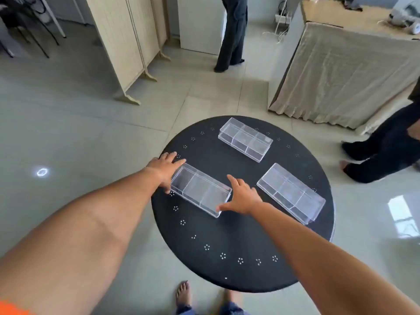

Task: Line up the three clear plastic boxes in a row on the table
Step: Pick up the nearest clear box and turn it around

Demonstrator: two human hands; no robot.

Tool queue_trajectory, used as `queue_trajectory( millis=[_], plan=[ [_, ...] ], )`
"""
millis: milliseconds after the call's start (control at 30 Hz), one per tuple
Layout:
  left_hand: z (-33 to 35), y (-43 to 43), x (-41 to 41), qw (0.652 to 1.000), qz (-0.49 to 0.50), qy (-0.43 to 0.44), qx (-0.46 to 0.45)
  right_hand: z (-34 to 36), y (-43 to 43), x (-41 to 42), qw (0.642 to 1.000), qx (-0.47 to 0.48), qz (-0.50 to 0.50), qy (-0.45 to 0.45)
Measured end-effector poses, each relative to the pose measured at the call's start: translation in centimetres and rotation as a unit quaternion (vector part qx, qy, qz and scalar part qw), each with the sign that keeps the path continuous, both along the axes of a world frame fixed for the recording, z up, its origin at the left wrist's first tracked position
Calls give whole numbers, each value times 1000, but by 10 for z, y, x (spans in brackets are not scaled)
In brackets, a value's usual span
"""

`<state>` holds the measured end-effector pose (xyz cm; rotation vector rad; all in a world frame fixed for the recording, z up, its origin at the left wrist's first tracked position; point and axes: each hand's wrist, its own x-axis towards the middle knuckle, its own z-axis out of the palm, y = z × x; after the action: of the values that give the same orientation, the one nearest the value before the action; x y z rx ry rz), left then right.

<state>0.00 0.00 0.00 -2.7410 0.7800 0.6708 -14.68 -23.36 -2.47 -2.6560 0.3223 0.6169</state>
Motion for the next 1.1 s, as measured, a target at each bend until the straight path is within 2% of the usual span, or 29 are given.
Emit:
queue_trajectory(
  millis=[200, 367, 633, 767, 900, 1000, 1100],
  plan=[
    [-28, 11, -4, 999, -21, 39, 16, -29, 13, -12, 1000, 12, 4, -6],
    [-46, 7, -11, 992, 64, 77, -71, -45, 18, -17, 998, 49, -23, -45],
    [-54, 16, -9, 970, 140, 73, -186, -47, 19, -11, 976, 191, -89, -50],
    [-48, 28, -2, 930, 201, 124, -283, -39, 6, 0, 940, 305, -152, 1],
    [-38, 35, -1, 858, 274, 187, -393, -30, -9, 2, 869, 441, -217, 60],
    [-39, 37, -6, 810, 314, 214, -446, -26, -14, 5, 830, 489, -258, 76],
    [-41, 36, -13, 787, 335, 215, -471, -18, -14, 10, 796, 508, -311, 106]
  ],
)
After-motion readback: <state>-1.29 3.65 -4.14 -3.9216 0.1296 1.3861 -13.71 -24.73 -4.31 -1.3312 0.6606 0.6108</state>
